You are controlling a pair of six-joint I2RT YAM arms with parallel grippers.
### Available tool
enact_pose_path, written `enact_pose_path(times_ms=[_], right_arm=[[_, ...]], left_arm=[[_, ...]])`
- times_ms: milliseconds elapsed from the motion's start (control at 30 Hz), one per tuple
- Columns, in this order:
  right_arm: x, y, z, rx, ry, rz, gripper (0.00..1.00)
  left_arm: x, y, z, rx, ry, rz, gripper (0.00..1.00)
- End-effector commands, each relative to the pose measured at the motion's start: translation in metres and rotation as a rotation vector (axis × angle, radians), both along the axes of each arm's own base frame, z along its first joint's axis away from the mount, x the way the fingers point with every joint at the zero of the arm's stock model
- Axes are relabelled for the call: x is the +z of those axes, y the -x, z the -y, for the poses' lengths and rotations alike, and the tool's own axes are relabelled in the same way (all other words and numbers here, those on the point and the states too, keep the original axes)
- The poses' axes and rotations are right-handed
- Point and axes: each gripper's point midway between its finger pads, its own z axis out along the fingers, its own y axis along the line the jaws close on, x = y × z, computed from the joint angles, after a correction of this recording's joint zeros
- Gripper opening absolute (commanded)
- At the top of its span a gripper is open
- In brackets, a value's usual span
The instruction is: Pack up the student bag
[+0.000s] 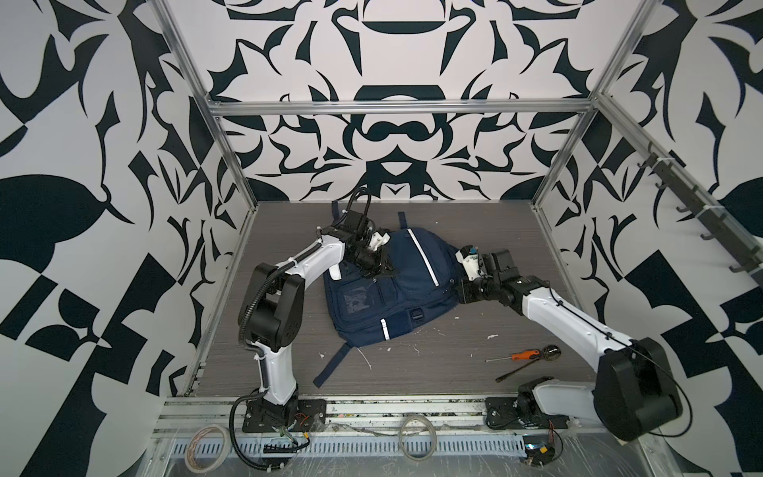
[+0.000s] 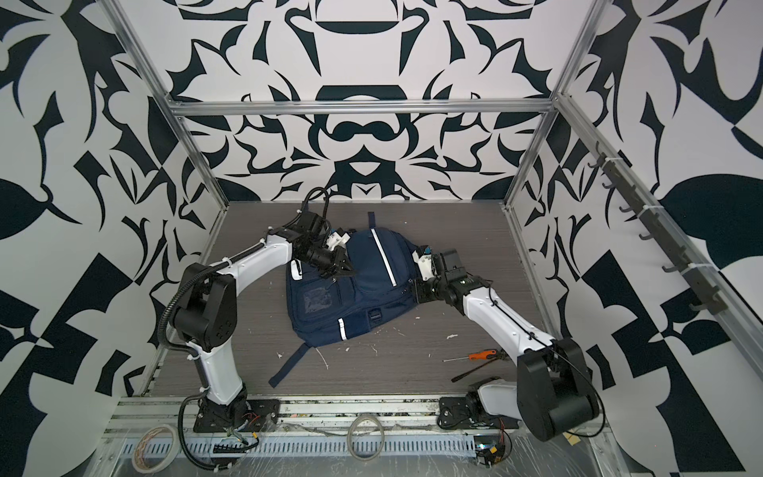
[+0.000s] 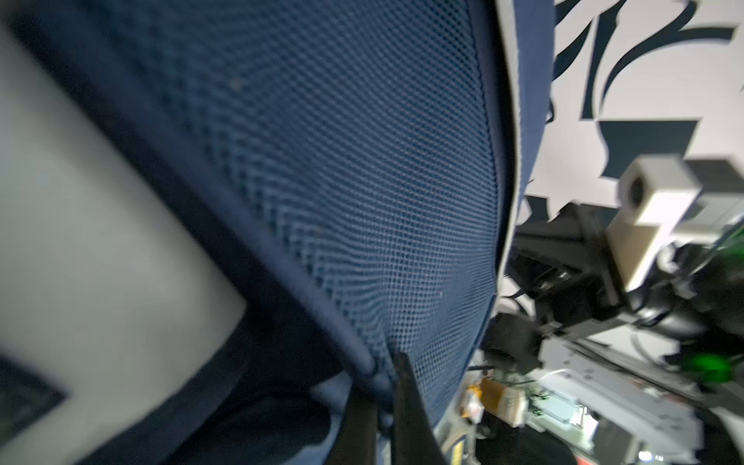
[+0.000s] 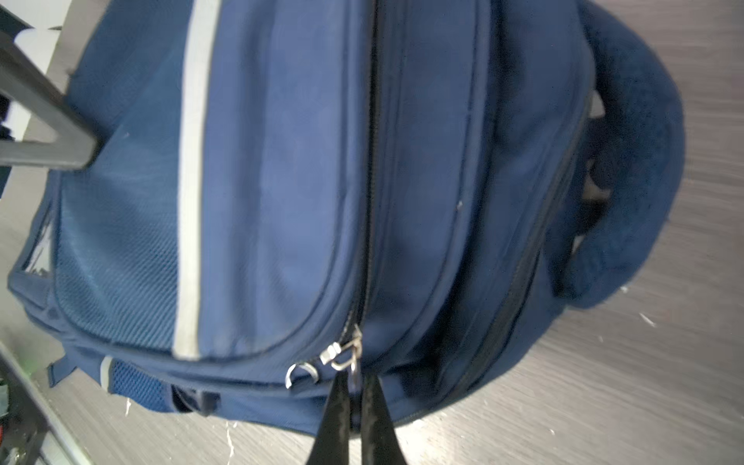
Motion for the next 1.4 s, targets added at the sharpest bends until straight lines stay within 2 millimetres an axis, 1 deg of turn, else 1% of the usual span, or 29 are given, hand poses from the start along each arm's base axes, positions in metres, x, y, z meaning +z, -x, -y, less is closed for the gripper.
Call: enact_pose_path(times_ms=[0, 33, 67, 100, 133, 200, 233, 267, 333, 433, 500, 567, 600, 633, 667, 700, 733, 800, 833, 967, 1033, 1100, 1200, 1267, 1367], right_arm=[[0.011, -0.023, 0.043, -0.068, 0.187, 0.044, 0.0], [0.013, -0.023, 0.042, -0.057, 0.191, 0.046, 0.0], [0.016, -0.022, 0.041, -0.053, 0.187, 0.056, 0.0], [0.018, -0.021, 0.04, -0.051, 0.18, 0.062, 0.0], [0.02, -0.021, 0.039, -0.052, 0.172, 0.067, 0.0], [0.025, -0.018, 0.035, -0.055, 0.147, 0.069, 0.0], [0.026, -0.016, 0.033, -0.053, 0.143, 0.071, 0.0], [0.028, -0.014, 0.028, -0.047, 0.141, 0.08, 0.0], [0.028, -0.01, 0.018, -0.025, 0.16, 0.094, 0.0], [0.027, -0.004, 0.0, 0.008, 0.189, 0.093, 0.0], [0.028, 0.0, -0.011, 0.013, 0.19, 0.097, 0.0], [0.032, 0.002, -0.021, 0.016, 0.17, 0.103, 0.0], [0.033, 0.004, -0.027, 0.023, 0.157, 0.101, 0.0], [0.034, 0.006, -0.032, 0.034, 0.147, 0.101, 0.0], [0.034, 0.009, -0.039, 0.057, 0.139, 0.098, 0.0], [0.037, 0.012, -0.047, 0.086, 0.121, 0.1, 0.0], [0.04, 0.014, -0.055, 0.115, 0.099, 0.11, 0.0], [0.045, 0.021, -0.073, 0.18, 0.05, 0.135, 0.0], [0.046, 0.024, -0.078, 0.201, 0.034, 0.134, 0.0], [0.044, 0.038, -0.1, 0.288, -0.04, 0.073, 0.0], [0.042, 0.045, -0.105, 0.312, -0.043, 0.055, 0.0], [0.042, 0.052, -0.108, 0.33, -0.043, 0.047, 0.0], [0.043, 0.061, -0.11, 0.344, -0.042, 0.045, 0.0], [0.04, 0.069, -0.113, 0.363, -0.03, 0.036, 0.0], [0.032, 0.086, -0.121, 0.447, 0.054, 0.004, 0.0]], left_arm=[[0.003, 0.005, -0.044, -0.041, -0.146, 0.036, 0.0], [0.011, 0.004, -0.042, -0.042, -0.13, 0.051, 0.13], [0.022, 0.003, -0.038, -0.04, -0.106, 0.074, 0.51], [0.033, 0.002, -0.036, -0.032, -0.092, 0.095, 0.84], [0.043, 0.003, -0.035, -0.027, -0.085, 0.11, 1.0], [0.064, 0.012, -0.035, -0.024, -0.085, 0.13, 0.99], [0.07, 0.019, -0.036, -0.026, -0.092, 0.13, 0.99], [0.075, 0.028, -0.038, -0.027, -0.105, 0.122, 0.99], [0.077, 0.05, -0.041, -0.031, -0.136, 0.08, 0.99], [0.069, 0.092, -0.04, -0.031, -0.146, -0.023, 0.99], [0.056, 0.127, -0.039, -0.036, -0.151, -0.108, 0.99], [0.042, 0.151, -0.044, -0.006, -0.145, -0.178, 0.99], [0.034, 0.161, -0.047, 0.021, -0.128, -0.216, 0.99], [0.028, 0.167, -0.049, 0.048, -0.109, -0.24, 0.99], [0.025, 0.171, -0.048, 0.074, -0.072, -0.252, 0.99], [0.015, 0.174, -0.045, 0.094, -0.041, -0.289, 0.99], [0.015, 0.176, -0.044, 0.108, 0.004, -0.294, 0.99], [-0.004, 0.174, -0.043, 0.151, 0.017, -0.329, 0.99], [-0.008, 0.17, -0.041, 0.163, 0.028, -0.329, 0.99], [-0.043, 0.139, -0.036, 0.247, 0.018, -0.334, 0.99], [-0.057, 0.128, -0.05, 0.255, -0.053, -0.347, 0.99], [-0.062, 0.107, -0.065, 0.308, -0.072, -0.303, 0.99], [-0.067, 0.075, -0.086, 0.427, -0.007, -0.269, 1.0], [-0.07, 0.058, -0.097, 0.477, 0.007, -0.242, 0.98], [-0.073, 0.038, -0.102, 0.491, -0.001, -0.205, 0.93]])
